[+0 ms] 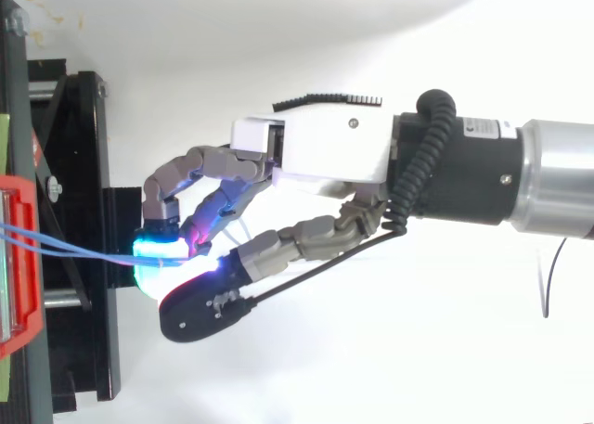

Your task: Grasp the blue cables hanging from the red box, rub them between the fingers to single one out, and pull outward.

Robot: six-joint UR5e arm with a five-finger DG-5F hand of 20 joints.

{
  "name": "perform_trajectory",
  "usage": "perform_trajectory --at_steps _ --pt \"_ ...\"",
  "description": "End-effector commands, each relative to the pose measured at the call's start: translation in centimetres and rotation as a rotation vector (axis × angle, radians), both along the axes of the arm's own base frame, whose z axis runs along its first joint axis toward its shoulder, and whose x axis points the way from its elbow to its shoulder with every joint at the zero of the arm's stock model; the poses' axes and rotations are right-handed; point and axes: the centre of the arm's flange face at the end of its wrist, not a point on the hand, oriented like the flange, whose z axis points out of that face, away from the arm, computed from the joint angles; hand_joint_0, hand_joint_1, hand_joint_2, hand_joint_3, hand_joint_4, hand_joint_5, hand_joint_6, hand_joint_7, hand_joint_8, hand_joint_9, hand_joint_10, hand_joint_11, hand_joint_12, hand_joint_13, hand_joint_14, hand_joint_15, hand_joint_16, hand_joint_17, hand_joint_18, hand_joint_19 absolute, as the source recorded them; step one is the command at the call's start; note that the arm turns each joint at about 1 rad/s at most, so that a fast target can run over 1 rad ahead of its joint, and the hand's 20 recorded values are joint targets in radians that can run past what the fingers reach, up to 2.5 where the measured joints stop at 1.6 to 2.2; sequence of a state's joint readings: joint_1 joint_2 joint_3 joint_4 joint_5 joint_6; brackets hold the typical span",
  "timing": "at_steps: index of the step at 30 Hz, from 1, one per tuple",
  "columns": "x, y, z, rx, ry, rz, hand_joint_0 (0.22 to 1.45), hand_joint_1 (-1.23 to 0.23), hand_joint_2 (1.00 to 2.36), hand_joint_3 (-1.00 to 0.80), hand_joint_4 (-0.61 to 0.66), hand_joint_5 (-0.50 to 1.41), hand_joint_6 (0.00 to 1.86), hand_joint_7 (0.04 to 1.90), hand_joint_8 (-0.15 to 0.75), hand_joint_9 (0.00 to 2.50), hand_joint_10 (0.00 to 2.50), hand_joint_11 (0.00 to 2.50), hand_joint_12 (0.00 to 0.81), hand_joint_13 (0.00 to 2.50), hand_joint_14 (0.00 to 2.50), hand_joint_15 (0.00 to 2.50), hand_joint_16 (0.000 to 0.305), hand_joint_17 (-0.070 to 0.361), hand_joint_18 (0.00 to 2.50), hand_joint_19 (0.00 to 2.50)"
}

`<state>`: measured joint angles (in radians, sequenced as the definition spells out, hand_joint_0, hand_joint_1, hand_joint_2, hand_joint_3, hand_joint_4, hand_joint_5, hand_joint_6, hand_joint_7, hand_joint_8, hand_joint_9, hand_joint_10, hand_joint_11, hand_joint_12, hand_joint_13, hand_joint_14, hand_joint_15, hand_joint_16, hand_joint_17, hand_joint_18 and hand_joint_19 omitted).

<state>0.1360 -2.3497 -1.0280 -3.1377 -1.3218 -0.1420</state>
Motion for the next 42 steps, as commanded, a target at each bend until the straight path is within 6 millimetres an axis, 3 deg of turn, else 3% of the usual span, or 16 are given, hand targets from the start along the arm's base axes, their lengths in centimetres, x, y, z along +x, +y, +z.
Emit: perform_trajectory --at_steps 1,5,12,42 --pt "-0.5 -0.5 0.4 0.003 0.024 0.006 0.52 -0.56 1.0 -0.5 0.23 -0.13 0.68 1.12 0.306 0.81 0.01 0.32 0.357 0.73 0.01 0.3 0.049 0.11 0.6 0.55" --pt "-0.9 -0.9 1.1 0.007 0.031 0.008 0.56 -0.51 1.0 -0.44 0.22 -0.13 0.66 1.15 0.3 0.81 0.01 0.33 0.348 0.71 0.01 0.31 0.047 0.106 0.58 0.56" --pt "-1.2 -1.3 2.4 0.005 0.026 0.006 0.59 -0.61 1.01 -0.36 0.21 -0.13 0.66 1.17 0.298 0.81 0.01 0.34 0.346 0.72 0.01 0.31 0.046 0.104 0.58 0.56" --pt "0.3 -0.3 3.3 0.003 -0.103 -0.05 0.5 -0.61 1.0 -0.49 0.24 -0.14 0.66 1.14 0.32 0.81 0.01 0.34 0.37 0.72 0.01 0.31 0.051 0.114 0.6 0.55"
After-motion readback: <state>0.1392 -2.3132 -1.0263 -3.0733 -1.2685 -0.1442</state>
